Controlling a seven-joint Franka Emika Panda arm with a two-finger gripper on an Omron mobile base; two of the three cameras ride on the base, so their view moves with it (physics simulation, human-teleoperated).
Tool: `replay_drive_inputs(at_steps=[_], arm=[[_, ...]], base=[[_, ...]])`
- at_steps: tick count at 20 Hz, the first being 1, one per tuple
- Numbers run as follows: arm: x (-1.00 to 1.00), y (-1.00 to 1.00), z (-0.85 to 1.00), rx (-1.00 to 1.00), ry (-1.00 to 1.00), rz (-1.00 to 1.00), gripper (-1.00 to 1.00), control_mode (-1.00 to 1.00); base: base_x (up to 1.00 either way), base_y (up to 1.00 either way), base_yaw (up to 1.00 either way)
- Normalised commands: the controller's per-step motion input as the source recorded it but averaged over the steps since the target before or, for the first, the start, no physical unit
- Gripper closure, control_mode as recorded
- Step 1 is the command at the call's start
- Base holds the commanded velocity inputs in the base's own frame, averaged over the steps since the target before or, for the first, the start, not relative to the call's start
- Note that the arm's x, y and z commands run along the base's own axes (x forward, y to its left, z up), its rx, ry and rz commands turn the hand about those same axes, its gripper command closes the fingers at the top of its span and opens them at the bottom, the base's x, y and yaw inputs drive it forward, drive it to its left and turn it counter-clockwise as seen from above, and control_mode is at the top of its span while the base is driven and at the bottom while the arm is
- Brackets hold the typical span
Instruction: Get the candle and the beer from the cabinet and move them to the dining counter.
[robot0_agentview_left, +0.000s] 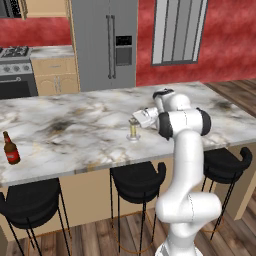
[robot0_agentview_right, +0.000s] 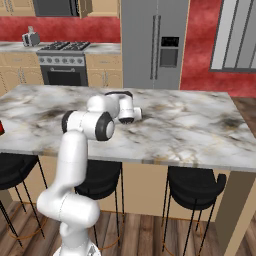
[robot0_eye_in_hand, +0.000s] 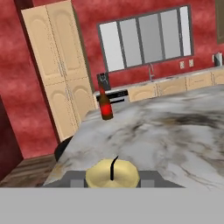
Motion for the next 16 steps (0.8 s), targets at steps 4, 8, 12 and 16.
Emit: replay_drive_inputs(at_steps=[4, 8, 12, 16], arm=[[0.12, 0.07, -0.38, 0.00, 0.00, 0.04, 1.00, -1.00], [0.11, 0.04, -0.41, 0.03, 0.00, 0.04, 1.00, -1.00], [0.16, 0.01, -0.39, 0.07, 0.00, 0.02, 1.00, -1.00], [0.03, 0.00, -0.35, 0.09, 0.00, 0.00, 1.00, -1.00]], base=[[0.00, 0.00, 0.00], [0.00, 0.00, 0.00], [0.00, 0.00, 0.00], [0.00, 0.00, 0.00]])
